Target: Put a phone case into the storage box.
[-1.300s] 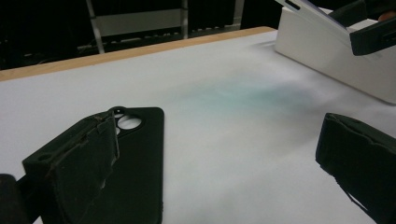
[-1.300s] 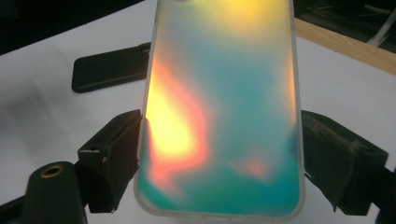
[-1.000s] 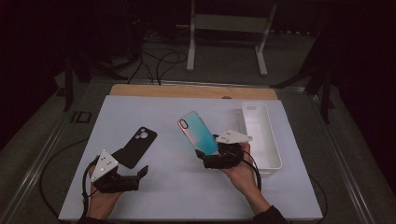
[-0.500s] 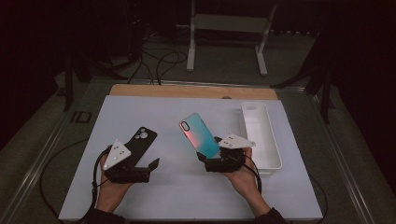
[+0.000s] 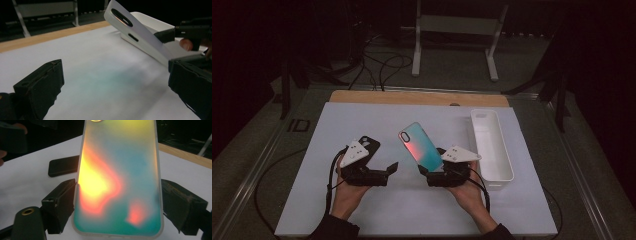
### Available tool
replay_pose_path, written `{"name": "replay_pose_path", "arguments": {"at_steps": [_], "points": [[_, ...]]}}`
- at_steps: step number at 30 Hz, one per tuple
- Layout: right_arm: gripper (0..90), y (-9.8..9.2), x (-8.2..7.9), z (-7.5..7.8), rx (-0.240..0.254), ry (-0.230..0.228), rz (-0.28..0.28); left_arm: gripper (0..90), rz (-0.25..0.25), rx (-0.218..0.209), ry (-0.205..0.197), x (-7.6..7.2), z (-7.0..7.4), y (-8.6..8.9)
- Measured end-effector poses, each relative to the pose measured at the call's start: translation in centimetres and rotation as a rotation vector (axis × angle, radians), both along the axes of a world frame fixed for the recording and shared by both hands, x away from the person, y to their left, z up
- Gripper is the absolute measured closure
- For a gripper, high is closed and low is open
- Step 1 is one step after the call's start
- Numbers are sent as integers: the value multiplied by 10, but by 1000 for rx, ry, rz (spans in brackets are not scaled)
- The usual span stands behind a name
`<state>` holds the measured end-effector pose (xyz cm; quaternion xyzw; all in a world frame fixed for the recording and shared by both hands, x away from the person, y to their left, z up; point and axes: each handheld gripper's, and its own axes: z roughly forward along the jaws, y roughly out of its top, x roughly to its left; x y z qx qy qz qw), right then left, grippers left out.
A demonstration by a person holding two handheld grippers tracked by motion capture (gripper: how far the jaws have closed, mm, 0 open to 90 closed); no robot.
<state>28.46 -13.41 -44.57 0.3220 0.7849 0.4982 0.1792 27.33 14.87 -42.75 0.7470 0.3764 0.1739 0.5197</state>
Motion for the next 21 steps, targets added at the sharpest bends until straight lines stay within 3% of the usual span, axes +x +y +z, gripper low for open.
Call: {"name": "replay_pose_path", "arguments": {"at_steps": [6, 13, 21], "points": [[167, 5, -2, -1, 0, -4, 11, 12, -24, -16, 28, 7, 0, -12], [167, 9, -4, -1, 12, -10, 23, 87, -35, -43, 45, 12, 1, -26], [168, 14, -7, 1, 34, -33, 29, 277, -86, -90, 72, 15, -1, -38]]}}
